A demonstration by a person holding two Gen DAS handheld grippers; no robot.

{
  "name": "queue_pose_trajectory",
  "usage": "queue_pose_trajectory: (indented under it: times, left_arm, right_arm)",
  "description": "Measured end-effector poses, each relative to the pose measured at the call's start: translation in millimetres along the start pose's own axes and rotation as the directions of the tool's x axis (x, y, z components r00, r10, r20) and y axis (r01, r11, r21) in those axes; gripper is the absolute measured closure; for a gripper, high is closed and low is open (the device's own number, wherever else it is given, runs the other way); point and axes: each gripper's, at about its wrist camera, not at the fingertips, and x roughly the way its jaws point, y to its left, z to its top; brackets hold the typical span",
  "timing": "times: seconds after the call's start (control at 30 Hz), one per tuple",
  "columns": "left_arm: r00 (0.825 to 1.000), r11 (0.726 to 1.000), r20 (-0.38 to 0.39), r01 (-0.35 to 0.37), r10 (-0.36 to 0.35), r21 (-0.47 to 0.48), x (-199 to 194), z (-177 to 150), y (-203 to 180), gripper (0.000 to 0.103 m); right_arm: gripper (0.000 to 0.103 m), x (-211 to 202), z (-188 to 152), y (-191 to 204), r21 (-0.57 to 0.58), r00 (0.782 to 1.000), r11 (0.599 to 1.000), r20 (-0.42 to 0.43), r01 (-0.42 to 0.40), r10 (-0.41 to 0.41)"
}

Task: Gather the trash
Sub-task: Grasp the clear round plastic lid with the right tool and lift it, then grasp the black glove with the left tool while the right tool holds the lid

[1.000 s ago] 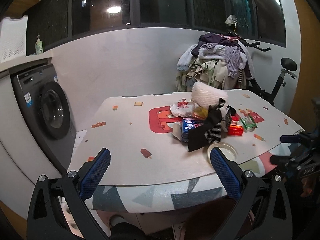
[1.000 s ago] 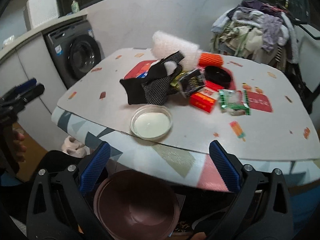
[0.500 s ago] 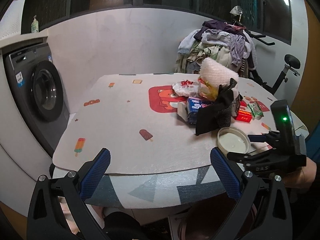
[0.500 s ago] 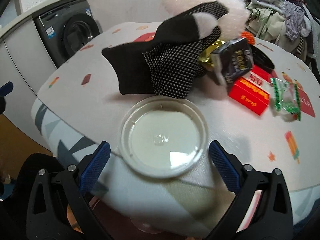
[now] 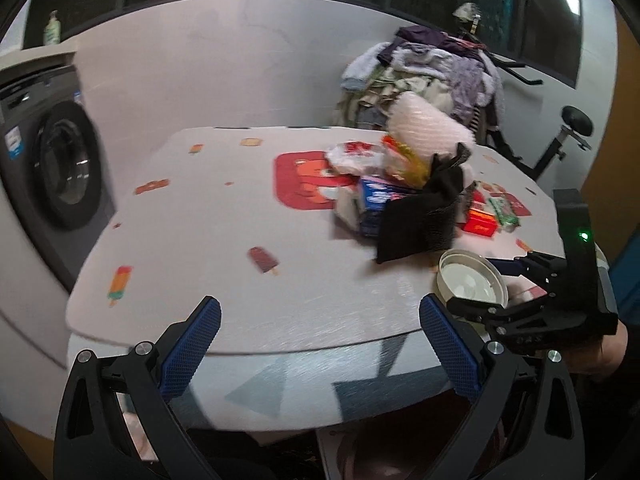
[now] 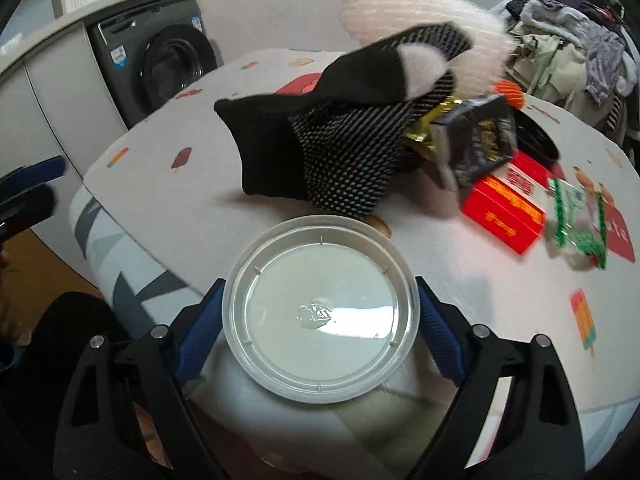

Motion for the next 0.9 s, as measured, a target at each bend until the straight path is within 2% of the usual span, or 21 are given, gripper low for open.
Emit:
queue_pose_trajectory:
  times: [0.13, 0.33, 0.47, 0.6, 0.67, 0.73, 0.83, 0.9]
  left_arm:
    - [0.998, 0.996, -0.005, 0.071, -0.070, 0.048, 14, 17, -19, 0.016]
    - [0.988, 0.972, -0.028, 0.152, -0.149, 0.177, 44, 39, -65, 0.026]
    - [0.977, 0.954, -0.091, 0.211, -0.195, 0.214, 71, 42, -91, 0.030]
    - [0.956, 0.937, -0.159, 0.278, -0.247, 0.213, 93, 37, -107, 0.034]
    - [0.947, 0.926, -0.190, 0.300, -0.260, 0.228, 101, 31, -114, 0.034]
    - [0.945, 0.920, -0.211, 0.299, -0.249, 0.253, 109, 28, -120, 0.034]
    - [0.945, 0.920, -0.235, 0.286, -0.226, 0.266, 123, 27, -123, 0.034]
    - [0.939, 0.924, -0.258, 0.293, -0.228, 0.247, 133, 27, -122, 0.035]
  right_arm:
    - [0.015, -18, -11, -11, 0.032, 1.000, 0.999, 0.029, 0.005, -0.006]
    - [0.015, -50, -23, -38, 0.083, 0.991, 0.992, 0.087, 0.090, -0.097]
    - [0.014, -73, -36, -61, 0.136, 0.974, 0.978, 0.140, 0.156, -0.175]
    - [0.014, -89, -49, -82, 0.220, 0.962, 0.963, 0.185, 0.159, -0.201]
    - [0.014, -92, -55, -88, 0.246, 0.960, 0.958, 0.198, 0.146, -0.197]
    - [0.014, -95, -58, -91, 0.261, 0.957, 0.955, 0.212, 0.142, -0.200]
    - [0.014, -97, -60, -94, 0.271, 0.954, 0.954, 0.231, 0.126, -0.191]
    - [0.014, -98, -60, -95, 0.272, 0.952, 0.955, 0.243, 0.117, -0.185]
